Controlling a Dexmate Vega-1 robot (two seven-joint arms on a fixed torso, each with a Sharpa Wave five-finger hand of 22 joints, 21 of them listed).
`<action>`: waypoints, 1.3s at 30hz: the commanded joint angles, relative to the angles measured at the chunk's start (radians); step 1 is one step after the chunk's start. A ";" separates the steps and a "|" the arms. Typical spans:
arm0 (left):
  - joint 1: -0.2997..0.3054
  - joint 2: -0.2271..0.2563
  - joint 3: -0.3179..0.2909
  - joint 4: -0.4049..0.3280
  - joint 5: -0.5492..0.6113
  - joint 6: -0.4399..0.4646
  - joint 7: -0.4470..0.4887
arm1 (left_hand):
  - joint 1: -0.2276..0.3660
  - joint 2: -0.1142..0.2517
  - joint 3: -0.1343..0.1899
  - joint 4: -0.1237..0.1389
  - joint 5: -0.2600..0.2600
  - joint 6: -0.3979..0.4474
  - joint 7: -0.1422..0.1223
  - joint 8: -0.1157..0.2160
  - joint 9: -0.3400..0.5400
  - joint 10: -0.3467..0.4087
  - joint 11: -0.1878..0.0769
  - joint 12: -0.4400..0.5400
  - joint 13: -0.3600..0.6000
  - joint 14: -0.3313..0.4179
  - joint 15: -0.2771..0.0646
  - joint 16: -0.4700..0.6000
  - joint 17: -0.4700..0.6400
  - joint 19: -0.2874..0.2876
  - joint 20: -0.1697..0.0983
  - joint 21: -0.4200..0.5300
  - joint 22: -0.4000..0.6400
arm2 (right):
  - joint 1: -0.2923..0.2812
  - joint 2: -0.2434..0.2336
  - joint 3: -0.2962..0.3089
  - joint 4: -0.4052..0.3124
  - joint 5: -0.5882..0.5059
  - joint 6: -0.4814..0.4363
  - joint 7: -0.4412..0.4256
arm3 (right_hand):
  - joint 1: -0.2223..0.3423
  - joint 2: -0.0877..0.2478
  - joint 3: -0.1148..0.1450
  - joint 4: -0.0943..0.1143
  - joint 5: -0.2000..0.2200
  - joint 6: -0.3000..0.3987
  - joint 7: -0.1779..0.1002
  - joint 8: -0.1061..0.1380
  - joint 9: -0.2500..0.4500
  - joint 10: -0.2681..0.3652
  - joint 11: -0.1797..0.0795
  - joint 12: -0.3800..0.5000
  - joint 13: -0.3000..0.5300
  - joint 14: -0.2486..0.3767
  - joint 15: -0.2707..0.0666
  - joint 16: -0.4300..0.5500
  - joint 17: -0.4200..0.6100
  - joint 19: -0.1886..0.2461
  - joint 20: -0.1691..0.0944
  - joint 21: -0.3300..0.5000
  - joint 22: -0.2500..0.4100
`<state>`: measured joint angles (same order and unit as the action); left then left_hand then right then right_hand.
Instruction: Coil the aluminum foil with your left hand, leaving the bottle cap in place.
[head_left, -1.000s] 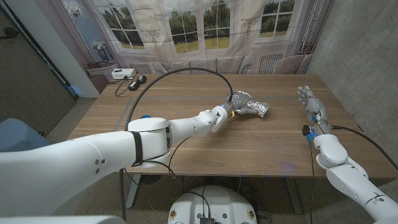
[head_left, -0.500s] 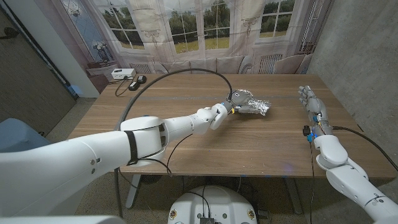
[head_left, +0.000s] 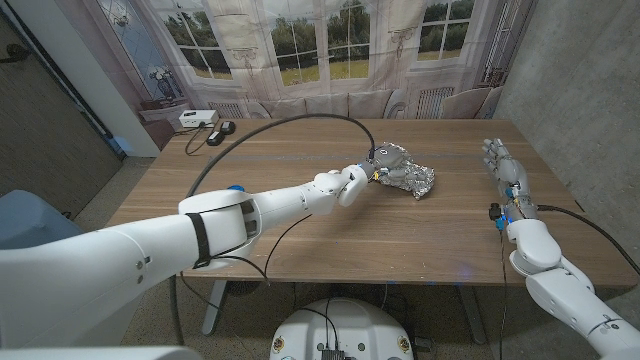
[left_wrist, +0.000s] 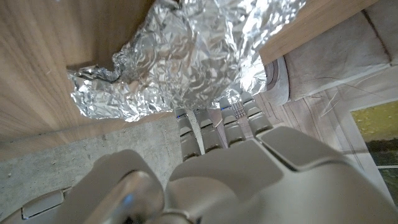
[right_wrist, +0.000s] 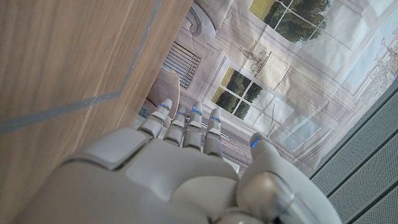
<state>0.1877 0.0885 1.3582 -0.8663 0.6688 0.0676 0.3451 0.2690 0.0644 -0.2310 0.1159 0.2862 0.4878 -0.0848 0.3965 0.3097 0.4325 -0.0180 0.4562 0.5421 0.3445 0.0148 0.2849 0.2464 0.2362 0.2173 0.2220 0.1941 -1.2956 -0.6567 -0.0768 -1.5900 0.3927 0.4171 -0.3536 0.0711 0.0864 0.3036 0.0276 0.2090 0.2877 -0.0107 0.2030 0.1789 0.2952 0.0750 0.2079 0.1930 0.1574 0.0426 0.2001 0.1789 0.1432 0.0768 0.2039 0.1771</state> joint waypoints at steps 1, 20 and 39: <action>0.035 0.041 -0.037 -0.096 0.051 0.017 0.031 | 0.170 0.112 0.166 -0.094 -0.047 0.013 0.021 0.112 0.144 -0.040 0.007 0.157 0.218 0.076 -0.010 0.113 0.184 0.089 -0.002 0.067 0.073 | -0.016 0.004 0.013 -0.004 -0.001 0.017 0.004 | 0.003 0.000 0.002 0.004 0.001 0.007 -0.007 -0.003 0.005 0.006 -0.005 -0.002 0.002 0.011 0.004 0.004 0.003 0.011 0.004 0.005 0.002; 0.107 -0.225 -0.057 0.360 0.094 0.082 0.772 | 0.218 0.049 0.638 -0.265 -0.087 0.067 -0.037 0.004 -0.070 0.076 -0.060 -0.004 -0.073 0.253 -0.107 0.070 0.047 0.307 -0.084 0.162 0.015 | -0.052 0.008 0.039 -0.012 0.005 0.029 0.007 | 0.004 -0.002 0.001 0.005 0.000 0.011 -0.006 -0.004 0.005 0.008 -0.005 -0.003 0.002 0.017 0.005 0.003 0.004 0.011 0.006 0.003 0.002; 0.134 0.020 -0.022 -0.203 0.072 0.427 0.144 | 0.228 -0.089 0.530 -0.261 -0.091 -0.038 0.014 0.052 0.051 -0.019 -0.020 0.165 0.127 0.205 -0.088 0.175 0.291 0.460 -0.021 0.304 0.054 | -0.019 0.018 0.024 -0.015 -0.020 0.016 -0.001 | 0.005 -0.001 0.002 0.006 0.001 0.006 -0.010 -0.008 0.005 0.010 -0.008 -0.003 0.002 0.030 0.005 0.005 0.004 0.012 0.005 0.003 0.002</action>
<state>0.3185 0.0114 1.3272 -0.8022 0.7464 0.2851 0.8759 0.5003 -0.0099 0.2944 -0.1365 0.2028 0.4888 -0.0603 0.4697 0.3689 0.4409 -0.0415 0.6475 0.6972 0.5480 -0.0530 0.5105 0.5871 0.6353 0.2040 0.5115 0.2789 -1.3312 -0.6456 -0.0435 -1.6035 0.3894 0.4386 -0.3449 0.0711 0.0864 0.3036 0.0275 0.2090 0.2931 -0.0161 0.1990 0.1790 0.3006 0.0695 0.2072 0.1929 0.1734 0.0479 0.2001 0.1789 0.1485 0.0821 0.2038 0.1772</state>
